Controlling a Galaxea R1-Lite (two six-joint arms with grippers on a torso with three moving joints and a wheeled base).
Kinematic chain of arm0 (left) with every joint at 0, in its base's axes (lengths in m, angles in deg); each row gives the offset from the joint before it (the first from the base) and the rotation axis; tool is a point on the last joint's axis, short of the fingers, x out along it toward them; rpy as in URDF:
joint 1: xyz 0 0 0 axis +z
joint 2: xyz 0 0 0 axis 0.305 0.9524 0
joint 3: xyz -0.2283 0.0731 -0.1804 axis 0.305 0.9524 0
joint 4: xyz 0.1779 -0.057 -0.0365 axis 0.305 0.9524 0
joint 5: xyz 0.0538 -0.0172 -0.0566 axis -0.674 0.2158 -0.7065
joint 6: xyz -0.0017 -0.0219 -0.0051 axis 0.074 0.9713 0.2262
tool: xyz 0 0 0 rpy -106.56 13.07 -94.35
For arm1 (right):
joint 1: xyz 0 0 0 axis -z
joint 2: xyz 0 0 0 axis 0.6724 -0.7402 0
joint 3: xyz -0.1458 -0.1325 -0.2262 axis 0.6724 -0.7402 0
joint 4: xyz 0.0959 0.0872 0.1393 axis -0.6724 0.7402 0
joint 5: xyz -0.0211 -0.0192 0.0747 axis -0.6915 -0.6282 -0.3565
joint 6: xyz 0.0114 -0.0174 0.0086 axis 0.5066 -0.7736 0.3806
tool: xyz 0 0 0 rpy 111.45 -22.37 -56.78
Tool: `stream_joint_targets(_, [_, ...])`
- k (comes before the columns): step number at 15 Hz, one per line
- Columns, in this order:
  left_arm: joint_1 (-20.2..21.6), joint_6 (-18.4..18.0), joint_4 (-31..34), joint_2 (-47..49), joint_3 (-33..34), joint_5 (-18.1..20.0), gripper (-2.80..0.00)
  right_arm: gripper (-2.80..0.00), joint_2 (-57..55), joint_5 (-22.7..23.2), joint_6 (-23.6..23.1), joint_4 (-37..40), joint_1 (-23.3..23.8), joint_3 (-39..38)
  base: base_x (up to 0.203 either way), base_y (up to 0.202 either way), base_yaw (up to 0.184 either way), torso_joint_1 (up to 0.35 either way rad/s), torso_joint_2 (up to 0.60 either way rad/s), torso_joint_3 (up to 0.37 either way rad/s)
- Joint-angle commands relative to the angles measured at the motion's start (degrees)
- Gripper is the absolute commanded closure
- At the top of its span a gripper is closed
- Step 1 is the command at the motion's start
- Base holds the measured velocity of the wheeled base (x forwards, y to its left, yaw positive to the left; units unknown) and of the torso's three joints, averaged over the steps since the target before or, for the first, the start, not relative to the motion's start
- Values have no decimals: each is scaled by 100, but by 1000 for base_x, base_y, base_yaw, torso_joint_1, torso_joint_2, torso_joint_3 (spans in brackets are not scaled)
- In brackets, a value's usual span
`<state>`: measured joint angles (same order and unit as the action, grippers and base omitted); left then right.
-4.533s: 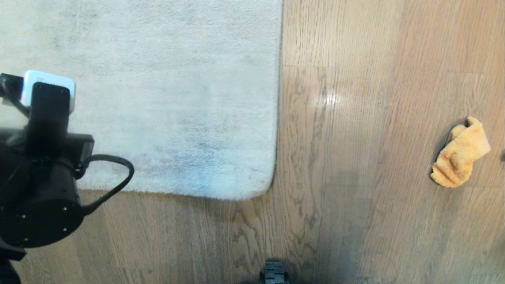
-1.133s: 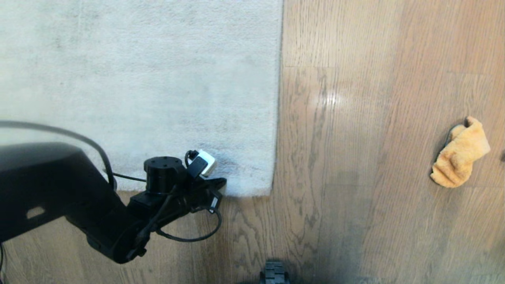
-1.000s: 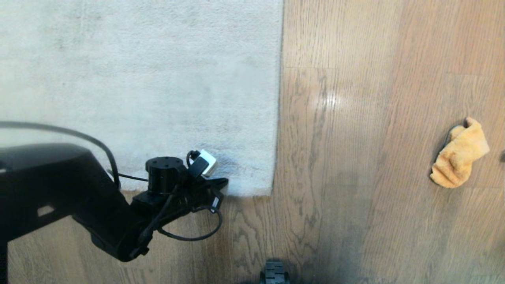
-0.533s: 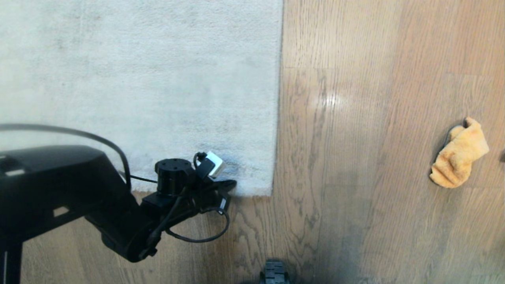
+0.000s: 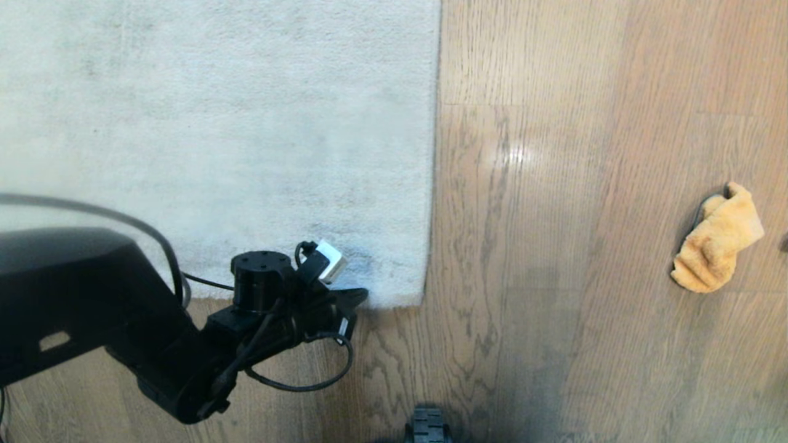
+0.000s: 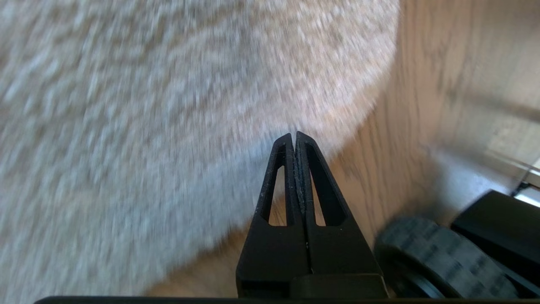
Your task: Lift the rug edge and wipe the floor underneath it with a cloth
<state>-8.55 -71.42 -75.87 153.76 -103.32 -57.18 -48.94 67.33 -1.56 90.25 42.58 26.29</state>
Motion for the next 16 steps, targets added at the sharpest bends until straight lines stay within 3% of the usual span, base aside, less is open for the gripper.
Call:
stream_joint_targets(1, [34,69,-30,-570,526,-31,0,0,-9,4,-3,2,2,1,0,0,0,0,0,0])
stream_joint_targets(8, [514,79,467,-2361,2143,-55,0,0,-8,4,-3,2,2,1,0,0,0,0,0,0])
stream_joint_targets(16, [1029,65,1480,-4401,3005,-56,0,0,-9,4,-3,2,2,1,0,0,0,0,0,0])
